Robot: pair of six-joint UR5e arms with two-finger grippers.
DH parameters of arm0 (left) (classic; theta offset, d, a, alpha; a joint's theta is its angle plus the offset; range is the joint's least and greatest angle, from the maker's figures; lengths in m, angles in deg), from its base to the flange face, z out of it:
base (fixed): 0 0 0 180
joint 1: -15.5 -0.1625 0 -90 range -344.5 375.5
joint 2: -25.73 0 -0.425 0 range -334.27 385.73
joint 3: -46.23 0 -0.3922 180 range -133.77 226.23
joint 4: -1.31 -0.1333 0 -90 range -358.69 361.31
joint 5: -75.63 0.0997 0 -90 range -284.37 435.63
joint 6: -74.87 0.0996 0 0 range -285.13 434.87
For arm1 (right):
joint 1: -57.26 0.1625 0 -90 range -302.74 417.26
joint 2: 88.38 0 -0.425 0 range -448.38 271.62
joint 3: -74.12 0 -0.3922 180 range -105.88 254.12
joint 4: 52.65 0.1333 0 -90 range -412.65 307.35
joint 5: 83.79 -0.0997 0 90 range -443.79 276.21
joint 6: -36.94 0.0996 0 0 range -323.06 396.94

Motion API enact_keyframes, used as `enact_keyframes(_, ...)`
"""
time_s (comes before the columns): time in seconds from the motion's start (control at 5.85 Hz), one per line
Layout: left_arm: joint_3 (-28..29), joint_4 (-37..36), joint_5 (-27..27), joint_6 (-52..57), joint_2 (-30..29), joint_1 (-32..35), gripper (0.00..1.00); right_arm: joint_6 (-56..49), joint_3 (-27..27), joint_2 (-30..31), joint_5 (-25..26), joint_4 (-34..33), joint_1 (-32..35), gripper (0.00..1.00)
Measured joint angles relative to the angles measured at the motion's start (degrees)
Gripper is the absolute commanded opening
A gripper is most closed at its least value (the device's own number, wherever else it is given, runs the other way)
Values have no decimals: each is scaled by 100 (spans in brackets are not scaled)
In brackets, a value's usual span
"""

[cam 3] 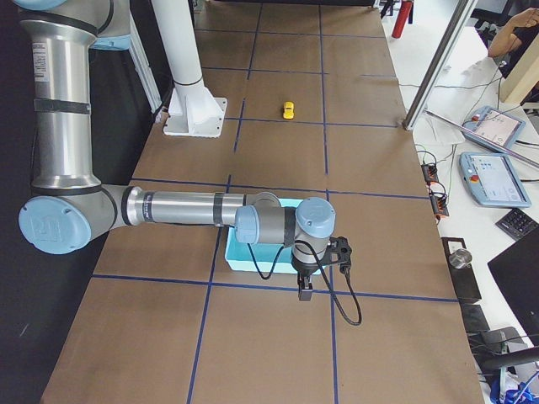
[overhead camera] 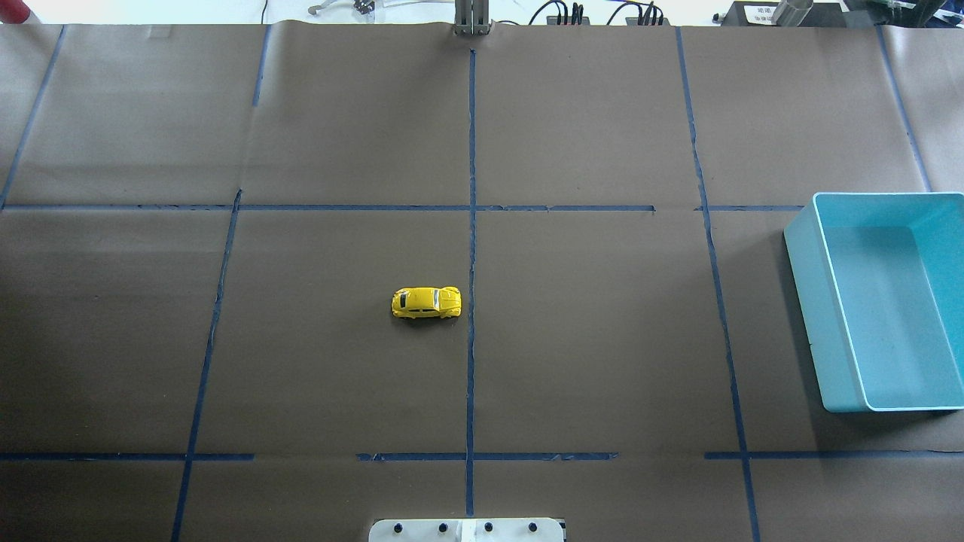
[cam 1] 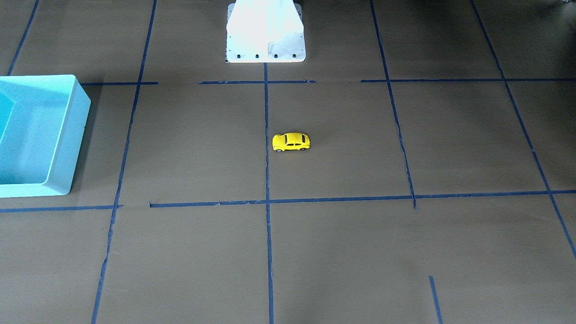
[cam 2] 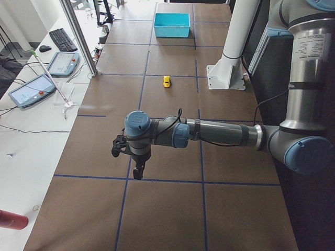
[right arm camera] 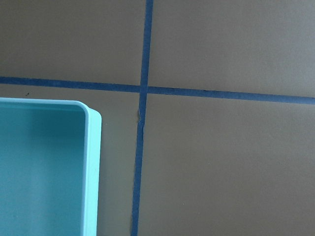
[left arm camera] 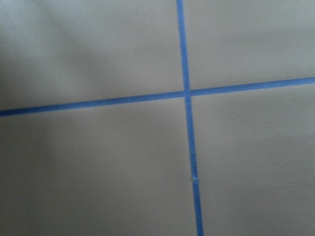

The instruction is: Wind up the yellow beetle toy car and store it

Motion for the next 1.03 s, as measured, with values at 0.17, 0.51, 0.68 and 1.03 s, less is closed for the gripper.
enact_keyframes(0.17,-297,2,6,20,-144,-364,100,0,-4,-5,-9,-3,0,100)
enact_keyframes(0.51,-936,-17,51,-21,-443,-1468,100,4,-5,-11,-55,-2,0,100)
enact_keyframes(0.68,-1037,-53,71,-37,-833,-2010,100,0,3,-15,-58,0,0,100)
enact_keyframes(1.03,-1033,-78,286,-37,-1670,-3037,100,0,10,-17,-50,0,0,100)
